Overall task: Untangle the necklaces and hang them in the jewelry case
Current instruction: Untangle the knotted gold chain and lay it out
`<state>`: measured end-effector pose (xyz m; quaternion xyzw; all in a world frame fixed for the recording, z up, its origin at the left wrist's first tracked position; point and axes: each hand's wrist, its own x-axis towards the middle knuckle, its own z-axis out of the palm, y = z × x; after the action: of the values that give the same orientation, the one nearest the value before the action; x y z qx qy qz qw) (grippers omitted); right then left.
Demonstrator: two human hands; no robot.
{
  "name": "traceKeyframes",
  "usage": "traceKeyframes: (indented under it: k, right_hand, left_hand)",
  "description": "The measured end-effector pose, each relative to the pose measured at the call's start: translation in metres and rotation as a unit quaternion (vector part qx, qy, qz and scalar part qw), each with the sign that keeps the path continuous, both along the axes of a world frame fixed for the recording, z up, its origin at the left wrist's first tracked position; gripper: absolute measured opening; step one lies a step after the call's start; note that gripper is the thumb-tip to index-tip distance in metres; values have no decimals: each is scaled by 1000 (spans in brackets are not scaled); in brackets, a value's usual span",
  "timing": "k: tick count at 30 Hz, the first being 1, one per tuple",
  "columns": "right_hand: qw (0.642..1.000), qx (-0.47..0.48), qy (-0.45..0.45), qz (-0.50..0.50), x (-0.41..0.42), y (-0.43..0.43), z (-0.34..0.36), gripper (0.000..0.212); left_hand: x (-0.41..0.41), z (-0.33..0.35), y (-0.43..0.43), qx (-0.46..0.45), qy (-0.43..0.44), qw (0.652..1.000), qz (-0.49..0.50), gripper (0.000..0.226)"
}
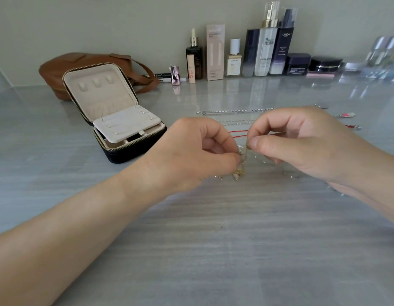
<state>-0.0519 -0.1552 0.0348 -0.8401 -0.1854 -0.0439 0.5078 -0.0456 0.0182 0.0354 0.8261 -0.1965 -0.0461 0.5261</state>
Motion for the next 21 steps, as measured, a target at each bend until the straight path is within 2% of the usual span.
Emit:
traceKeyframes:
  k: [17, 21]
  right_hand:
    - [998, 18, 7, -58, 5, -4, 1, 9]
    - [998, 28, 15, -55, 3, -4, 2, 9]
  left_hand:
    - [8, 4, 4, -51, 56, 995, 65, 21]
    - [8, 5, 4, -117, 72, 989, 61, 20]
